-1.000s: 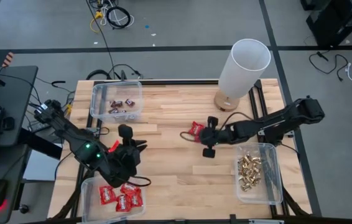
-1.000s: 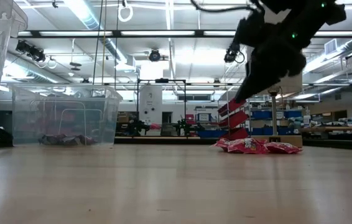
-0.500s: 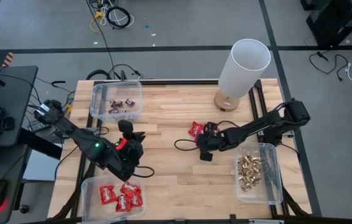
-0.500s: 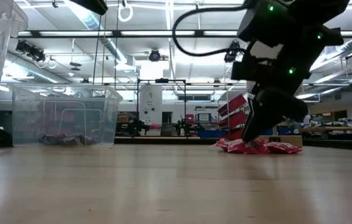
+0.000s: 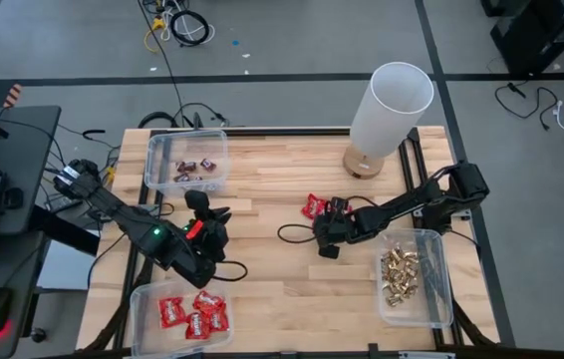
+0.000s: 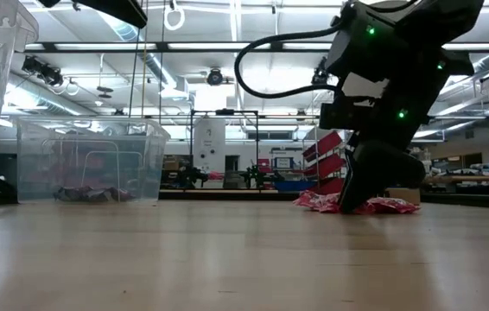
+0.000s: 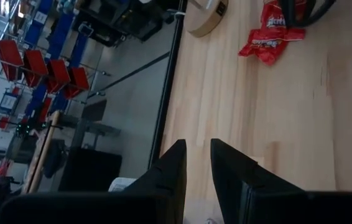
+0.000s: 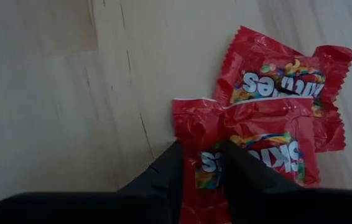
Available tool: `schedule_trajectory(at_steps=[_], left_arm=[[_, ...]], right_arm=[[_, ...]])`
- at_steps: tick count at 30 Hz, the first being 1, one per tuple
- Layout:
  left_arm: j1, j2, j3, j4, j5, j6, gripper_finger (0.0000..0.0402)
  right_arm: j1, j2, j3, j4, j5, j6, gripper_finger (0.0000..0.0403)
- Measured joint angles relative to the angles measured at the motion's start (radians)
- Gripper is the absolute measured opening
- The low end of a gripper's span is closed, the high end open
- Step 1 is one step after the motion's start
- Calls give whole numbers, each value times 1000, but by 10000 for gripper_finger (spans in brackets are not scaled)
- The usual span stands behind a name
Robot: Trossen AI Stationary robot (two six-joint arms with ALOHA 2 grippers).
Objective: Sort candy
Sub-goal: Put the red chocolate into the bottom left transparent bin
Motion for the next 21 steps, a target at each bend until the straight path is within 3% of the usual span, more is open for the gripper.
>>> schedule_trajectory(at_steps=[7,15,21], left_arm=[[0,0,0,9,0,-4,74],[0,0,0,19,23,-27,74],[1,0,-15,113,80,45,74]], right_arm=[[-19,-1,1,0,-25,-2,10],[-6,-12,-4,27,-36,-5,0],[21,-117,-5,50,-59,2,0]])
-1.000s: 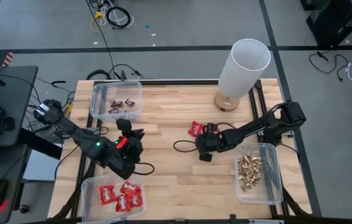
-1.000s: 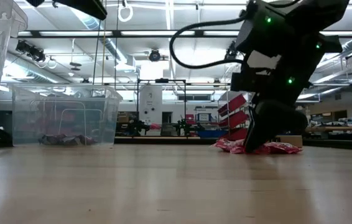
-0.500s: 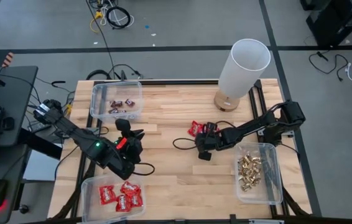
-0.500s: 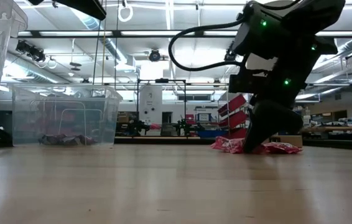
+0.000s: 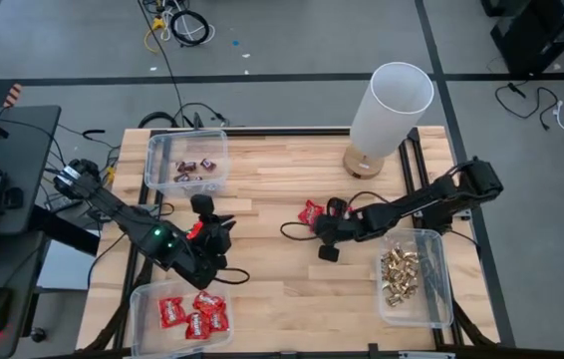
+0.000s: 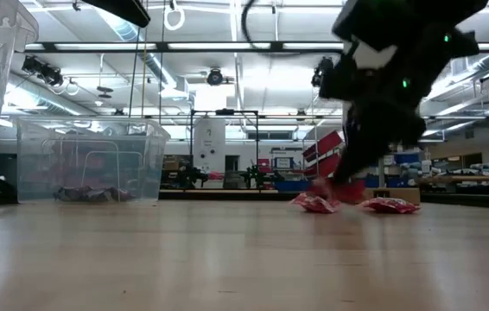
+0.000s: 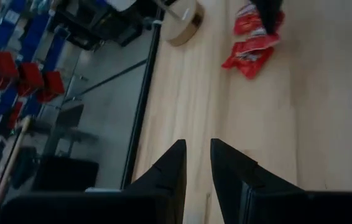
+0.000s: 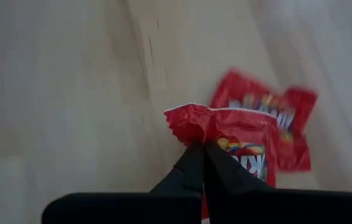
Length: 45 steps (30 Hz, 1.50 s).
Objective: Sort candy
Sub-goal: Put the red chocolate into the bottom left transparent bin
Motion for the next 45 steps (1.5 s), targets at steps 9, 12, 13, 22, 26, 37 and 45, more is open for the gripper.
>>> schedule_trajectory(at_steps=[9,12,13,22,26,37,45], left_arm=[[62,1,-142,488,243,409,73],[95,1,-189,610,245,510,73],[109,1,-203,651,257,531,73],[206,-54,-386,1101,548,662,73],[252,-78,-507,1415,786,669,73],[307,-76,-613,1750,904,588,74],[364,-75,-613,1808,926,547,74]], right_arm=[[25,-176,0,178,-85,-68,0],[31,-208,1,273,-144,-104,0],[32,-211,1,311,-172,-113,0],[49,-208,2,582,-479,-220,0],[55,-197,3,736,-614,-275,0],[15,-191,3,865,-657,-404,0],[-32,-191,3,918,-710,-427,0]])
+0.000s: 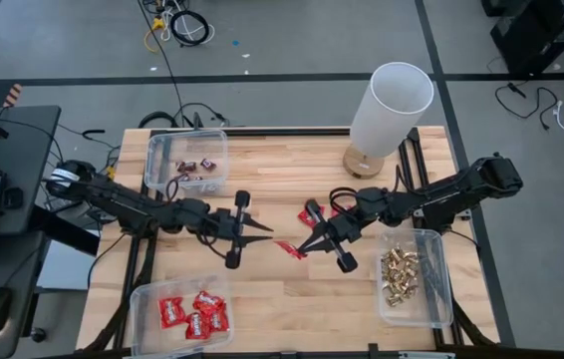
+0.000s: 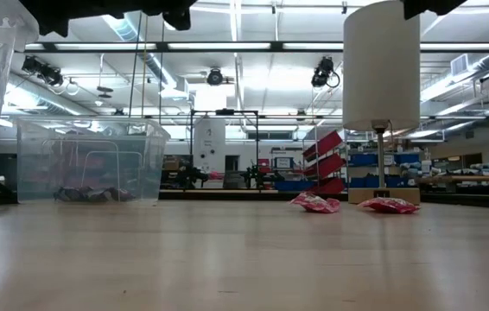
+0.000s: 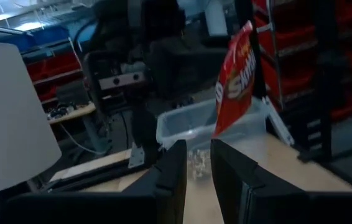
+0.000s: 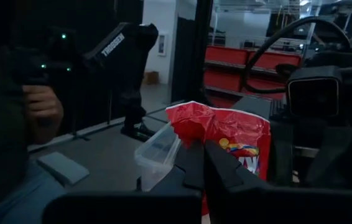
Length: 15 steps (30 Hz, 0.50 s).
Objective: Sort candy
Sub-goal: Put the red chocolate into the bottom left transparent bin
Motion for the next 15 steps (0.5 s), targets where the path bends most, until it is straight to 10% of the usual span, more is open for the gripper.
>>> schedule_trajectory(at_steps=[15], left_arm=[[63,0,0,91,97,-34,126]], right_arm=[[-42,0,0,35,-29,-37,0]])
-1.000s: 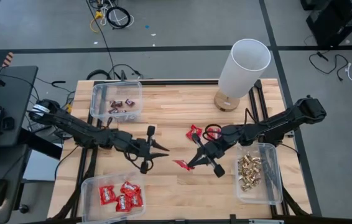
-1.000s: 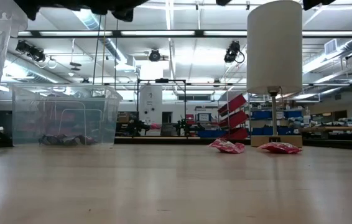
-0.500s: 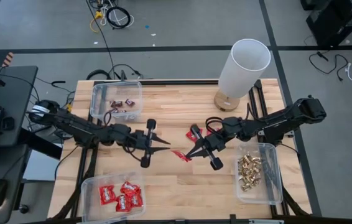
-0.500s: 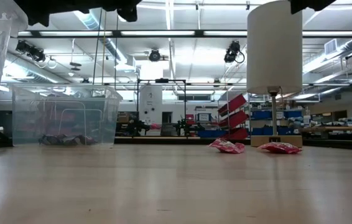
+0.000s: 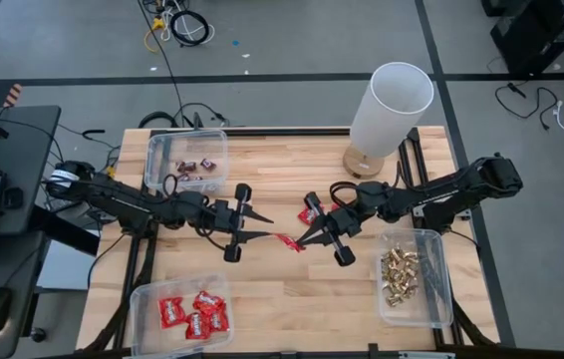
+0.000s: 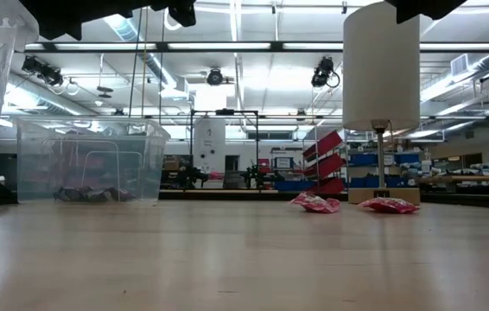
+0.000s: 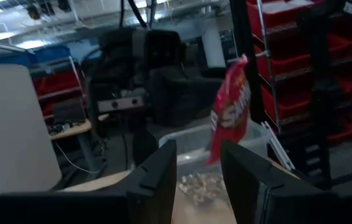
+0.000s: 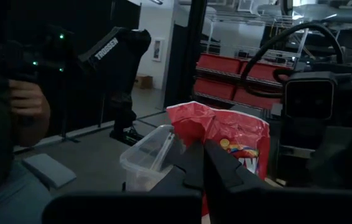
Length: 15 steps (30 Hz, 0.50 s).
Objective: Sort candy
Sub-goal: Put the red chocolate into the bottom left transparent bin
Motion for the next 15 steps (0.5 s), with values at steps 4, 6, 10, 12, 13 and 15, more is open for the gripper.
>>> schedule_trajectory(at_steps=[4,6,10,12,13,15], left_arm=[[3,0,0,10,-1,1,127],[3,0,0,19,-1,2,127],[10,0,0,28,-1,2,127],[16,0,0,36,-1,2,127],[17,0,0,39,-2,1,127],[17,0,2,40,2,1,127]], right_arm=[[-11,0,0,3,-9,-2,0],[-15,0,0,4,-17,-2,0],[-17,0,0,5,-21,-2,0],[-17,0,0,8,-32,-5,0],[-17,0,0,13,-41,-8,0],[-17,0,0,23,-45,-10,0]])
